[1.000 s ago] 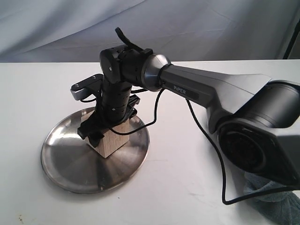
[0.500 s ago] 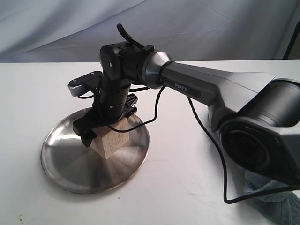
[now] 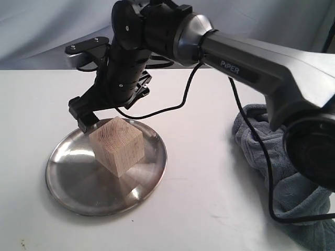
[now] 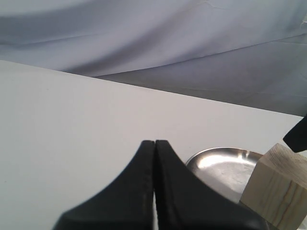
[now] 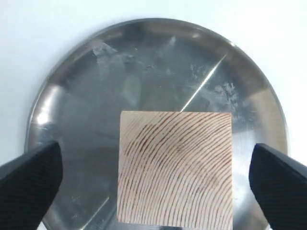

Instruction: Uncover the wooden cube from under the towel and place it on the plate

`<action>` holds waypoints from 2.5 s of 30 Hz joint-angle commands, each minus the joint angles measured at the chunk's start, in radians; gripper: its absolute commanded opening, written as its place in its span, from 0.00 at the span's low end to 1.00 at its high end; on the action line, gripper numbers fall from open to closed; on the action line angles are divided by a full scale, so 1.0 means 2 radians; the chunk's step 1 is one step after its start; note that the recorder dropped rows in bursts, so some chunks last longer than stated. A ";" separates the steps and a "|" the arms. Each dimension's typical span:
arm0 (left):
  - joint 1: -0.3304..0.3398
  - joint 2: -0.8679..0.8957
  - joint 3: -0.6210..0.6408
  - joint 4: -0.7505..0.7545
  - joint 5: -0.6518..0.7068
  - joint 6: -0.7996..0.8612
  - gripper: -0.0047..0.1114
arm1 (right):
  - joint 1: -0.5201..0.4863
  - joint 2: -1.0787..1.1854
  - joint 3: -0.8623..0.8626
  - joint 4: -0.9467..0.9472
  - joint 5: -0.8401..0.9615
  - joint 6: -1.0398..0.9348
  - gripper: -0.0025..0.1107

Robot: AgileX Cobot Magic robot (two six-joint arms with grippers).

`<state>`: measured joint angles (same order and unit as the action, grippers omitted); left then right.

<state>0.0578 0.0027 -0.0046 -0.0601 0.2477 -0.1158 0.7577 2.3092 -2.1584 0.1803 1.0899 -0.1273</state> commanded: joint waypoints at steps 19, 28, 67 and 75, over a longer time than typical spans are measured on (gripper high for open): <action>0.001 -0.001 0.002 -0.002 -0.004 -0.002 0.04 | -0.001 -0.018 -0.003 -0.097 0.066 0.030 0.21; 0.001 -0.001 0.002 -0.002 -0.004 -0.002 0.04 | -0.003 -0.018 -0.003 -0.080 0.066 0.030 0.02; 0.001 -0.001 0.002 -0.002 -0.004 -0.002 0.04 | -0.235 -0.167 0.216 -0.035 0.066 0.011 0.02; 0.001 -0.001 0.002 -0.002 -0.004 -0.002 0.04 | -0.328 -0.220 0.289 -0.041 0.066 0.013 0.02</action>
<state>0.0578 0.0027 -0.0046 -0.0601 0.2477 -0.1158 0.1419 1.9033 -1.6155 0.1101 1.2191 -0.0937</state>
